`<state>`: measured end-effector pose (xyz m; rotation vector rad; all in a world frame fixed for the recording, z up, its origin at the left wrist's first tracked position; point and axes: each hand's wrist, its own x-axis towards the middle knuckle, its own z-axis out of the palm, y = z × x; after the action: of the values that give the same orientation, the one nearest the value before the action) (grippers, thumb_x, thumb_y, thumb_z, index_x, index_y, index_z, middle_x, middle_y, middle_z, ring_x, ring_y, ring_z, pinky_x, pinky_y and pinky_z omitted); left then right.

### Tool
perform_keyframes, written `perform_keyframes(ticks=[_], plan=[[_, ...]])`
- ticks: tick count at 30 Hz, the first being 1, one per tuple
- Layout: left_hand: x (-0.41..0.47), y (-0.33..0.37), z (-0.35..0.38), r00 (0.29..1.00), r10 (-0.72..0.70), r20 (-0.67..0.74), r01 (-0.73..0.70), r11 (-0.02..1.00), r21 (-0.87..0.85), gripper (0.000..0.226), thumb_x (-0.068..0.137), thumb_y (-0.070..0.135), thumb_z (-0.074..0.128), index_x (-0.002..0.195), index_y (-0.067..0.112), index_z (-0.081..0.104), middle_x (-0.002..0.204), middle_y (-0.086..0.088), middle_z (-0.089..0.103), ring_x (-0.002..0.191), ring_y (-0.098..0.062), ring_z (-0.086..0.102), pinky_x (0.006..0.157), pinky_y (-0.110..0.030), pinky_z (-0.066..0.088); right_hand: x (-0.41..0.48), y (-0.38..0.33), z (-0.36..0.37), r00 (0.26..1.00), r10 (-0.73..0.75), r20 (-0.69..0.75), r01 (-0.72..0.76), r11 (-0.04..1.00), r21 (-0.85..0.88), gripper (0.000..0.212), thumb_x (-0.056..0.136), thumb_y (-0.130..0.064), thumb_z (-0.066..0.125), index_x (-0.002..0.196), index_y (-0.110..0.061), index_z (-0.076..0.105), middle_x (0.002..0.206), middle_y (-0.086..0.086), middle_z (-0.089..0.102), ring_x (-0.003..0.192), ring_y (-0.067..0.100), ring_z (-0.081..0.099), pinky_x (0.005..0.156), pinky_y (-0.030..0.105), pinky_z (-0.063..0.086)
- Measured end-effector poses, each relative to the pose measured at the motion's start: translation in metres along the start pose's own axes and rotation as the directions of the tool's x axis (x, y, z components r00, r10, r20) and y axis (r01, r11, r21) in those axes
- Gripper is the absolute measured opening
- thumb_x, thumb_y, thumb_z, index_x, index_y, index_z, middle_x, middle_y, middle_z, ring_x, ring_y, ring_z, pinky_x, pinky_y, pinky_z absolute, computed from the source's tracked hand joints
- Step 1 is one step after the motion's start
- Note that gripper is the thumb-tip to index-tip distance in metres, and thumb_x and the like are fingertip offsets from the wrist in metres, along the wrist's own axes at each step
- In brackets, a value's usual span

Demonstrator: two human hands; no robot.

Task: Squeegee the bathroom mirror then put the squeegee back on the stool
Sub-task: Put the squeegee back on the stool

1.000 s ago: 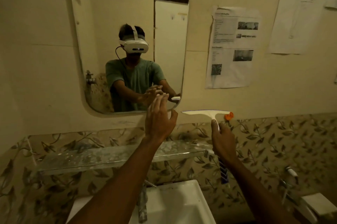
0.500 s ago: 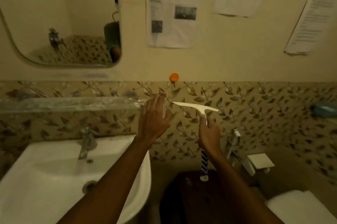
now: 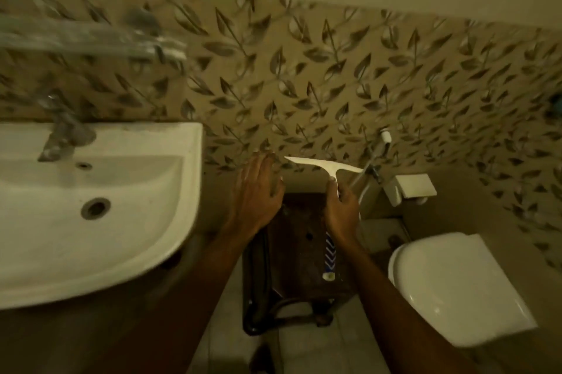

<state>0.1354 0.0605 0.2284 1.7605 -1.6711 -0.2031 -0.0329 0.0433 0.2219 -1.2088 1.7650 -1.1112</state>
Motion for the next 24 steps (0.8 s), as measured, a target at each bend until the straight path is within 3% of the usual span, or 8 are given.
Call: perform_keyframes(ticks=[3, 6, 10, 14, 20, 22, 24], plan=[[0.002, -0.026, 0.065, 0.990, -0.043, 0.131, 0.039, 0.999, 0.035, 0.059, 0.093, 0.041, 0.044, 0.145, 0.015, 0.036, 0.152, -0.006, 0.039, 0.142, -0.022, 0.032, 0.114, -0.044, 0.033, 0.034, 0.052, 0.020, 0.998, 0.065, 0.023, -0.063, 0.994, -0.085, 0.046, 0.095, -0.055, 0.042, 0.117, -0.023, 0.066, 0.108, -0.004, 0.069, 0.102, 0.015, 0.063, 0.092, 0.040, 0.052], [0.009, -0.058, 0.123, 0.980, -0.081, 0.184, 0.076, 0.997, 0.034, 0.061, 0.091, 0.044, 0.036, 0.143, 0.012, 0.041, 0.149, -0.008, 0.043, 0.141, -0.025, 0.035, 0.112, -0.046, 0.034, 0.066, 0.104, 0.047, 0.992, 0.120, 0.045, -0.109, 0.974, -0.196, 0.043, 0.094, -0.056, 0.040, 0.092, -0.022, 0.066, 0.093, 0.001, 0.069, 0.092, 0.023, 0.065, 0.084, 0.042, 0.053], [0.008, -0.106, 0.184, 0.960, -0.136, 0.245, 0.122, 0.990, 0.071, 0.062, 0.090, 0.040, 0.032, 0.145, 0.012, 0.039, 0.151, -0.008, 0.040, 0.145, -0.025, 0.027, 0.116, -0.042, 0.027, 0.100, 0.171, 0.076, 0.968, 0.236, 0.081, -0.203, 0.934, -0.293, 0.048, 0.095, -0.055, 0.041, 0.107, -0.016, 0.068, 0.106, 0.007, 0.070, 0.100, 0.025, 0.063, 0.091, 0.040, 0.050], [0.000, -0.140, 0.221, 0.939, -0.203, 0.279, 0.180, 0.978, 0.106, 0.065, 0.090, 0.042, 0.027, 0.146, 0.010, 0.036, 0.152, -0.011, 0.038, 0.146, -0.027, 0.023, 0.117, -0.040, 0.019, 0.117, 0.215, 0.091, 0.949, 0.281, 0.143, -0.226, 0.922, -0.314, 0.046, 0.098, -0.050, 0.042, 0.096, -0.011, 0.066, 0.091, 0.004, 0.068, 0.088, 0.022, 0.063, 0.077, 0.030, 0.044], [0.001, -0.143, 0.245, 0.927, -0.212, 0.309, 0.201, 0.977, 0.069, 0.066, 0.088, 0.041, 0.027, 0.143, 0.007, 0.038, 0.150, -0.013, 0.040, 0.145, -0.030, 0.026, 0.117, -0.045, 0.019, 0.131, 0.251, 0.103, 0.943, 0.283, 0.178, -0.188, 0.890, -0.415, 0.060, 0.095, -0.061, 0.033, 0.131, -0.019, 0.056, 0.128, 0.007, 0.062, 0.119, 0.028, 0.056, 0.104, 0.042, 0.043], [0.000, -0.136, 0.242, 0.925, -0.228, 0.304, 0.219, 0.974, 0.063, 0.065, 0.089, 0.040, 0.029, 0.143, 0.007, 0.040, 0.150, -0.013, 0.040, 0.145, -0.030, 0.027, 0.116, -0.041, 0.017, 0.132, 0.249, 0.101, 0.941, 0.289, 0.178, -0.190, 0.882, -0.430, 0.061, 0.095, -0.062, 0.034, 0.127, -0.015, 0.058, 0.123, 0.009, 0.065, 0.112, 0.027, 0.060, 0.099, 0.042, 0.047], [0.001, -0.124, 0.236, 0.928, -0.220, 0.301, 0.211, 0.975, 0.063, 0.059, 0.091, 0.035, 0.036, 0.142, 0.007, 0.042, 0.149, -0.012, 0.042, 0.143, -0.029, 0.030, 0.114, -0.037, 0.018, 0.132, 0.237, 0.093, 0.938, 0.314, 0.143, -0.223, 0.868, -0.444, 0.058, 0.095, -0.060, 0.036, 0.117, -0.012, 0.058, 0.112, 0.009, 0.066, 0.094, 0.022, 0.061, 0.084, 0.036, 0.048]])
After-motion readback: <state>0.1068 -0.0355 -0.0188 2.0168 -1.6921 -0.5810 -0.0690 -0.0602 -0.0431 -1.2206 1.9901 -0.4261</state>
